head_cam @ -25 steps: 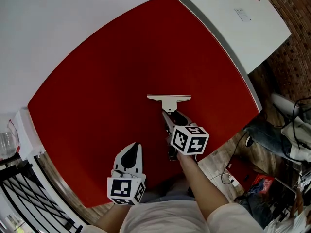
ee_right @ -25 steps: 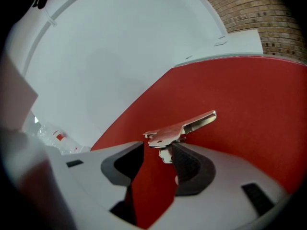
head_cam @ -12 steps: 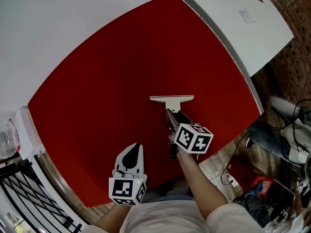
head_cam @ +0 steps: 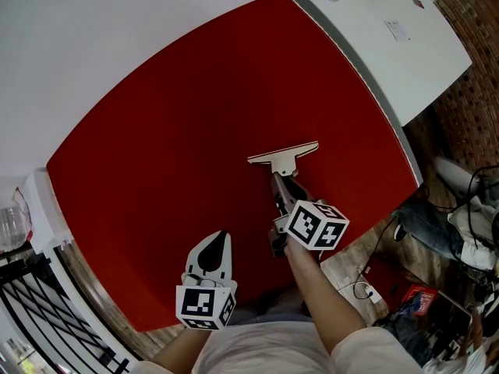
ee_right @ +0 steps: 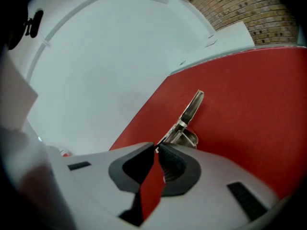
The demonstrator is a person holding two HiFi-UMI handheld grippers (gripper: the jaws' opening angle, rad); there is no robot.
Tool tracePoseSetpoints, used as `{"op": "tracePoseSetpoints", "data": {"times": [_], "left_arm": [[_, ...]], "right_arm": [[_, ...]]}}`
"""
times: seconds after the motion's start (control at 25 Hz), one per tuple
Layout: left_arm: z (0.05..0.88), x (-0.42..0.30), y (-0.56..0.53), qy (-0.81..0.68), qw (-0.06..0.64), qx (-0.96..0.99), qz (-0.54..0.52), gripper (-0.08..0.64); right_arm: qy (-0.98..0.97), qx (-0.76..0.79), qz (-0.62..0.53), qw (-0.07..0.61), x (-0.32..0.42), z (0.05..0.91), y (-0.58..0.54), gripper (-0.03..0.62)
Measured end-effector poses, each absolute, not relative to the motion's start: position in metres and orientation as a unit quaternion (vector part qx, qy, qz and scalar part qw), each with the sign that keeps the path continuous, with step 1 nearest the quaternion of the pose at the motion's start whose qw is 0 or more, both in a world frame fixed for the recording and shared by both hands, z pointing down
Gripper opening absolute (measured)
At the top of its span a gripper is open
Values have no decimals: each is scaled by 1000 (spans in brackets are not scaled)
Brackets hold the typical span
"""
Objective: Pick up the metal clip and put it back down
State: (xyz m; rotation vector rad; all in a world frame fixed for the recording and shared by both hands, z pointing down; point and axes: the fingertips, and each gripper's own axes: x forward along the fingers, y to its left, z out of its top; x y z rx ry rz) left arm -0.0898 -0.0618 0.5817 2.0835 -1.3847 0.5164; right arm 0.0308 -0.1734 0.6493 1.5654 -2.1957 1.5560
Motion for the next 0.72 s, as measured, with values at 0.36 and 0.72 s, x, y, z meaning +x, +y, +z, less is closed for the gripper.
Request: {"op": "tracePoseSetpoints", "data": {"times": [0.36, 0.72], "left_arm": [[574, -87, -64, -524, 282, 782, 188, 6], [541, -91, -59, -536, 259, 785, 170, 6]], "right_arm": [[-740, 493, 454, 57, 34, 634, -167, 17], [-793, 472, 363, 131, 35, 597, -136, 7]]}}
